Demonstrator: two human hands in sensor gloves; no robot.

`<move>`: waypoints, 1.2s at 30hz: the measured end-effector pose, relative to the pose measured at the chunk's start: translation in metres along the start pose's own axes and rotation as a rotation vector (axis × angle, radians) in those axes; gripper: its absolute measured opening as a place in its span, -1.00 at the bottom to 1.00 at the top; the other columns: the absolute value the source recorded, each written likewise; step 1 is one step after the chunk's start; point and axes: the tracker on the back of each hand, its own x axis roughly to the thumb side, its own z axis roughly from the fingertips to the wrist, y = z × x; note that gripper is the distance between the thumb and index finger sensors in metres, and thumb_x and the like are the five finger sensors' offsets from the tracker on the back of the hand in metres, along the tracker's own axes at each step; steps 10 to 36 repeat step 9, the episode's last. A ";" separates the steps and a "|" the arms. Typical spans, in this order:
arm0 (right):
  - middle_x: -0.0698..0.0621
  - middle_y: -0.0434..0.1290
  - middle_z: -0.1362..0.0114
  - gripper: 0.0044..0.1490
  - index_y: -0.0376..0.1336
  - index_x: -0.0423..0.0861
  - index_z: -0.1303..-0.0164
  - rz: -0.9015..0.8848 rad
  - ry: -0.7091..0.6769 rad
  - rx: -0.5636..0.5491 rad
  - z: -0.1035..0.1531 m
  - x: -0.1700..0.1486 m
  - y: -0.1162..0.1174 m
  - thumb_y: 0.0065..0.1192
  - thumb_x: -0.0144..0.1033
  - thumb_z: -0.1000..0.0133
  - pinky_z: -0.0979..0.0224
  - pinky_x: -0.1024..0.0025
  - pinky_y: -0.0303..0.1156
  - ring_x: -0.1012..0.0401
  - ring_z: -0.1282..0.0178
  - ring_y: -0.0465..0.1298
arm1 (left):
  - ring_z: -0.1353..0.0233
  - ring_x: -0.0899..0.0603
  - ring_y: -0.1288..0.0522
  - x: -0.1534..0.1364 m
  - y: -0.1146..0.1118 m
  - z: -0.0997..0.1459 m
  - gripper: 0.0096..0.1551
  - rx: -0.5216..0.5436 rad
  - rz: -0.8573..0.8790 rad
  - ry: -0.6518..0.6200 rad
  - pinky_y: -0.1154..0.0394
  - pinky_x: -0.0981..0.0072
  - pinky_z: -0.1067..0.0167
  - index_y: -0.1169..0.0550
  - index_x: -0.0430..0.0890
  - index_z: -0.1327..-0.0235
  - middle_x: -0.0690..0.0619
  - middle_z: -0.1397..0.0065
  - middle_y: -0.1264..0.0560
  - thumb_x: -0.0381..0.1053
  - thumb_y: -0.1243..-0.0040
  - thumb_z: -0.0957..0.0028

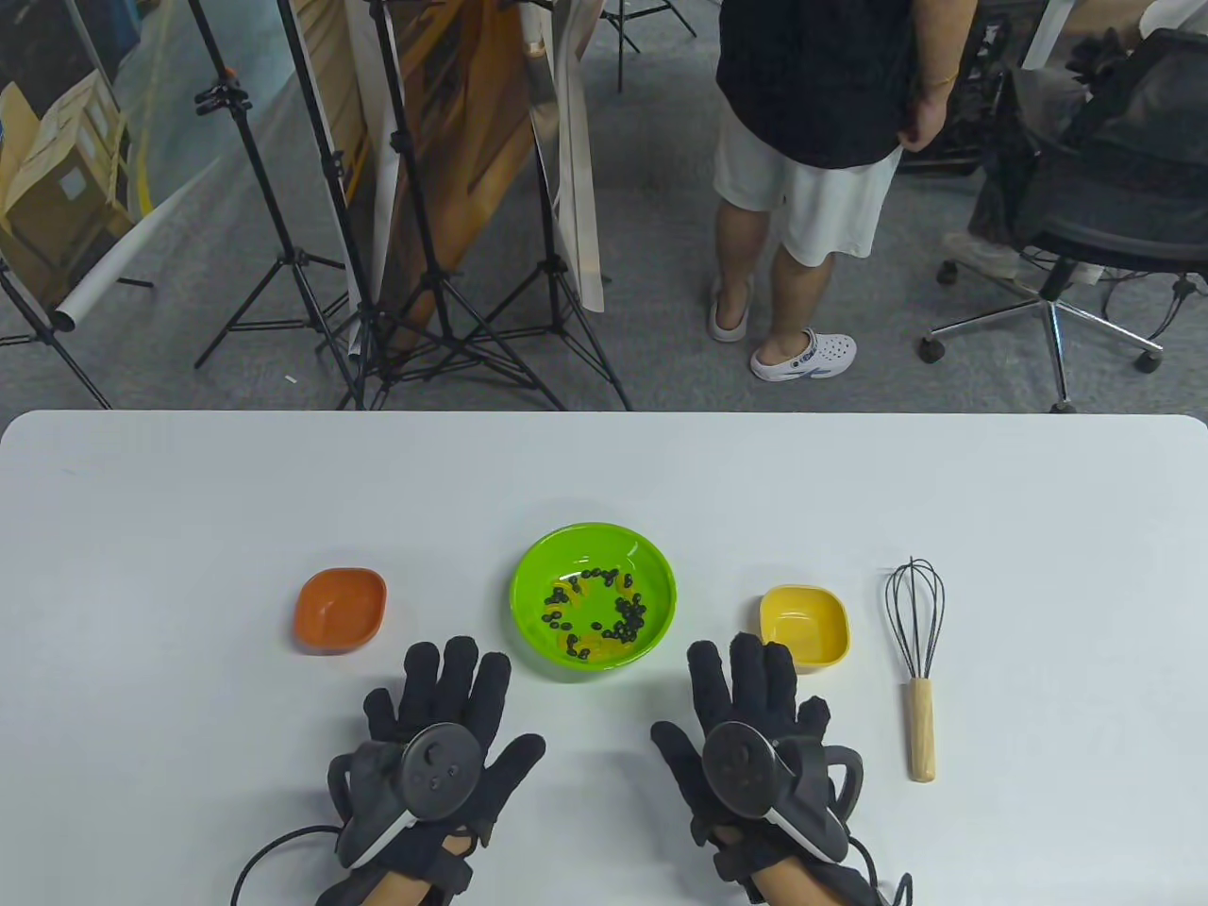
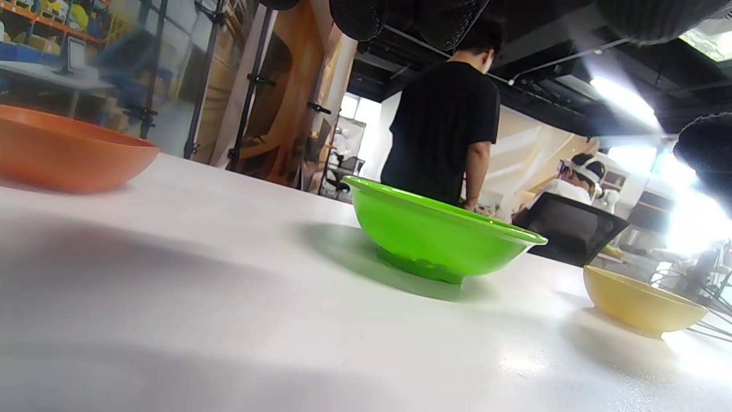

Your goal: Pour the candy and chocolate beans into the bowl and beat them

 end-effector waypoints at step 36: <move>-0.35 -0.13 -0.70 0.06 -0.15 0.01 -0.67 0.015 0.001 0.000 0.001 0.001 0.000 0.05 0.31 -0.08 -0.24 -0.75 0.06 -0.39 -0.66 -0.09 | -0.73 -0.43 0.12 0.003 -0.004 0.001 0.05 -0.010 -0.017 -0.007 0.02 -0.71 -0.38 -0.11 0.15 -0.62 -0.04 -0.78 0.02 0.56 0.05 0.15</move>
